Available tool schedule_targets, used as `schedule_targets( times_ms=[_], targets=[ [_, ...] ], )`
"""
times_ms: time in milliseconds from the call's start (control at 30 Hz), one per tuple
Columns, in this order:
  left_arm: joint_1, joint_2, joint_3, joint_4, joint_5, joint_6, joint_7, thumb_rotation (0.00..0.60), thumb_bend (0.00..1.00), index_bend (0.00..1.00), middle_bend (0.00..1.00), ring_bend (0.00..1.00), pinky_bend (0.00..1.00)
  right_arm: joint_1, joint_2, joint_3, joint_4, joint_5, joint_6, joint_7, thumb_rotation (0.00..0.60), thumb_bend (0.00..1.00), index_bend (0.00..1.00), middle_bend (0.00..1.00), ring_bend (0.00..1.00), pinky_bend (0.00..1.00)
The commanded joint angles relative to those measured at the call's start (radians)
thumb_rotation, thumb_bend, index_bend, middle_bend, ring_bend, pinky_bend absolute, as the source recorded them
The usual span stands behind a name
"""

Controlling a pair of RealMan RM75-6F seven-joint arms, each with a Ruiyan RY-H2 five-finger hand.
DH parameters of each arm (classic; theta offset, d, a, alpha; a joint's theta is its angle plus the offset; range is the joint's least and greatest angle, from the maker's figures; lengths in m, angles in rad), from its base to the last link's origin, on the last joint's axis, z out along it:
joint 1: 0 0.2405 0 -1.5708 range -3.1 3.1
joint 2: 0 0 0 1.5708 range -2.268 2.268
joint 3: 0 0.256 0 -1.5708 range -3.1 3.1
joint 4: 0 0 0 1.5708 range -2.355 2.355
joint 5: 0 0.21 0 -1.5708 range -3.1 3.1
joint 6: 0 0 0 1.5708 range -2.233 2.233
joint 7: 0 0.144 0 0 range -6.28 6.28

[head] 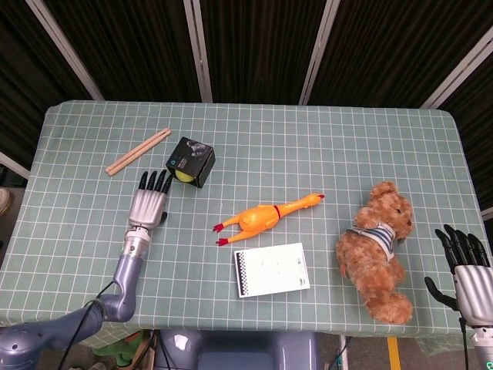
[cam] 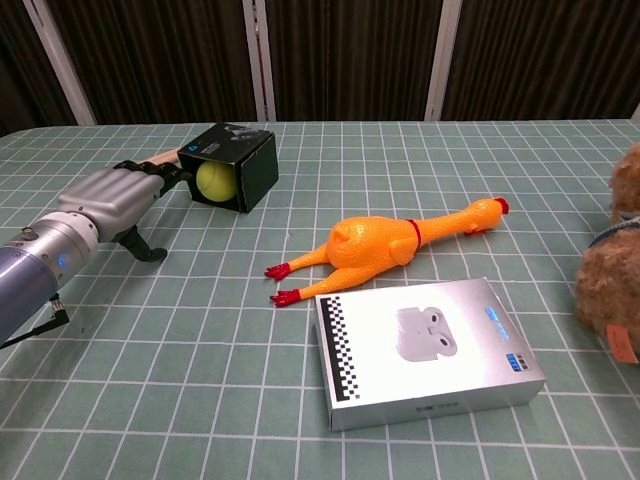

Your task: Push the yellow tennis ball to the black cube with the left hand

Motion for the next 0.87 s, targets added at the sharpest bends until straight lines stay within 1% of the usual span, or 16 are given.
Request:
schedule_targets(
  times_ms=[33, 100, 167, 267, 300, 367, 400, 500, 567, 600, 733, 867],
  targets=[
    [0.038, 0.063, 0.036, -0.115, 0.004, 0.005, 0.007, 0.600, 0.20, 0.00, 0.03, 0.00, 0.00, 0.001, 0.000, 0.002, 0.000, 0.001, 0.000, 0.000, 0.600, 0.34, 0.00, 0.00, 0.00, 0.04],
    [0.073, 0.126, 0.071, -0.217, 0.033, 0.043, 0.019, 0.600, 0.19, 0.00, 0.04, 0.00, 0.00, 0.001, 0.000, 0.004, 0.001, 0.001, 0.002, 0.000, 0.600, 0.34, 0.00, 0.00, 0.00, 0.04],
    [0.112, 0.189, 0.108, -0.312, 0.085, 0.105, 0.010, 0.600, 0.18, 0.00, 0.04, 0.00, 0.00, 0.000, -0.002, 0.003, 0.002, -0.003, 0.006, 0.000, 0.600, 0.34, 0.00, 0.00, 0.00, 0.04],
    [0.192, 0.309, 0.183, -0.469, 0.192, 0.222, -0.047, 0.600, 0.16, 0.00, 0.04, 0.00, 0.00, -0.002, -0.008, 0.001, 0.004, -0.013, 0.014, -0.004, 0.600, 0.34, 0.00, 0.00, 0.00, 0.03],
    [0.212, 0.338, 0.201, -0.500, 0.218, 0.252, -0.066, 0.600, 0.15, 0.00, 0.04, 0.00, 0.00, -0.001, -0.009, 0.000, 0.004, -0.016, 0.014, -0.006, 0.600, 0.34, 0.00, 0.00, 0.00, 0.03],
    [0.268, 0.413, 0.253, -0.567, 0.287, 0.331, -0.122, 0.600, 0.13, 0.00, 0.04, 0.00, 0.00, -0.002, -0.011, -0.004, 0.002, -0.025, 0.016, -0.011, 0.600, 0.34, 0.00, 0.00, 0.00, 0.02],
    [0.299, 0.448, 0.278, -0.587, 0.315, 0.371, -0.147, 0.600, 0.12, 0.00, 0.03, 0.00, 0.00, -0.002, -0.013, -0.006, 0.001, -0.030, 0.017, -0.013, 0.600, 0.34, 0.00, 0.00, 0.00, 0.02],
    [0.383, 0.530, 0.337, -0.638, 0.340, 0.455, -0.194, 0.600, 0.08, 0.00, 0.02, 0.00, 0.00, -0.004, -0.019, -0.006, 0.002, -0.038, 0.026, -0.024, 0.600, 0.34, 0.00, 0.00, 0.00, 0.00],
    [0.441, 0.567, 0.362, -0.664, 0.348, 0.516, -0.250, 0.600, 0.07, 0.00, 0.02, 0.00, 0.00, -0.006, -0.026, -0.006, 0.004, -0.043, 0.034, -0.034, 0.600, 0.34, 0.00, 0.00, 0.00, 0.00],
    [0.459, 0.585, 0.372, -0.672, 0.356, 0.535, -0.250, 0.600, 0.07, 0.00, 0.02, 0.00, 0.00, -0.006, -0.029, -0.006, 0.005, -0.050, 0.039, -0.036, 0.600, 0.34, 0.00, 0.00, 0.00, 0.00],
    [0.503, 0.629, 0.387, -0.681, 0.405, 0.601, -0.254, 0.600, 0.06, 0.00, 0.02, 0.00, 0.00, -0.007, -0.039, -0.017, 0.013, -0.082, 0.052, -0.036, 0.600, 0.34, 0.00, 0.00, 0.00, 0.00],
    [0.524, 0.649, 0.387, -0.679, 0.427, 0.619, -0.273, 0.600, 0.05, 0.00, 0.02, 0.00, 0.00, -0.010, -0.041, -0.025, 0.017, -0.104, 0.064, -0.041, 0.600, 0.34, 0.00, 0.00, 0.00, 0.00]
  ],
)
